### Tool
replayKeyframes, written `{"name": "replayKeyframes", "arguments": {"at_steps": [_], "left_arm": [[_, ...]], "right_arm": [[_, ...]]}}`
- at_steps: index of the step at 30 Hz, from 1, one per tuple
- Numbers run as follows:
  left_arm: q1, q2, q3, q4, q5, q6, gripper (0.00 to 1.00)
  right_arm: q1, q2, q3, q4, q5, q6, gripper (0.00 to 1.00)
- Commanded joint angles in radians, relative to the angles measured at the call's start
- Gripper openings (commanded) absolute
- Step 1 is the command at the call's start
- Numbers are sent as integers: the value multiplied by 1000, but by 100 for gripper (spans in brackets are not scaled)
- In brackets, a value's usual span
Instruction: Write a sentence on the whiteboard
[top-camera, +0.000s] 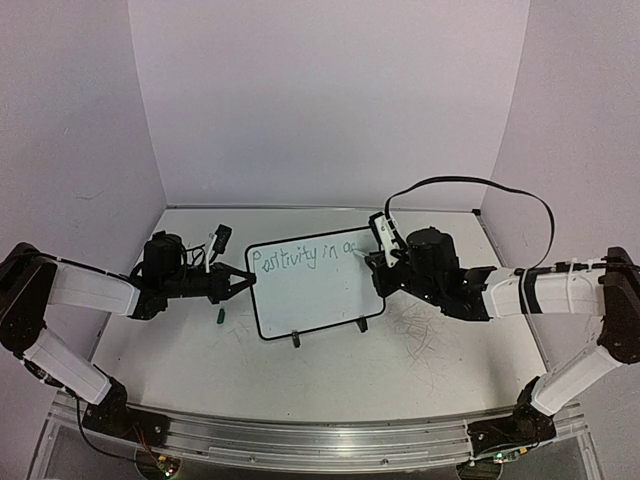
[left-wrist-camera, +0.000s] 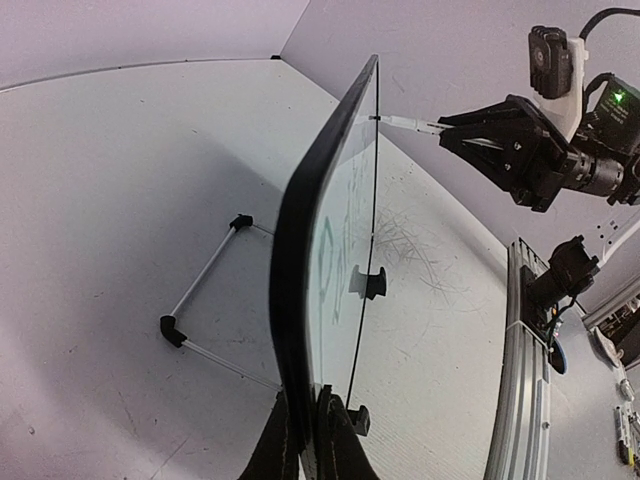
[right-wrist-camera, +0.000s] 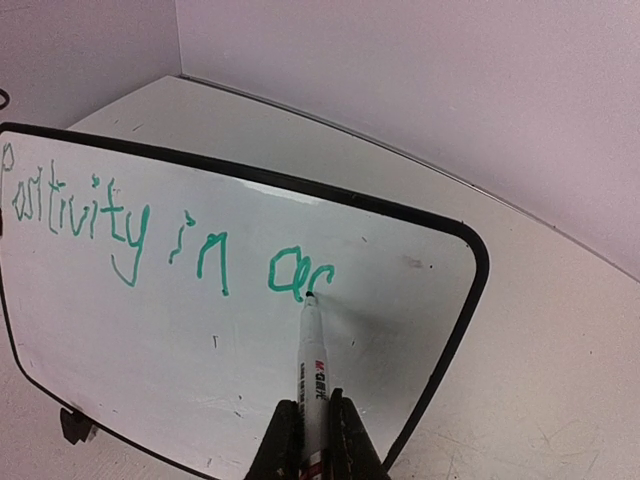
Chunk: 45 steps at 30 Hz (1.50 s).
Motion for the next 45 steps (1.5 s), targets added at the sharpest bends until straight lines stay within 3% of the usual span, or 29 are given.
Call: {"name": "replayKeyframes", "arguments": {"at_steps": [1,11,19,29,45], "left_arm": [[5,-14,0,29,-56,59,0],[5,-10,-2,29,-61,61,0],[5,-16,-6,25,-67,64,0],[3,-30,-6,14,-58,61,0],[2,-11,6,-7,-67,72,0]], "right_arm": [[-1,-18,-11,-16,20,14,0],[-1,-49,-10,3,46,10,0],[-2,-267,-153,102,-21,-47,0],[-2,-131,-4,54,-23,-76,0],[-2,-72,18,47,19,-69,0]]}}
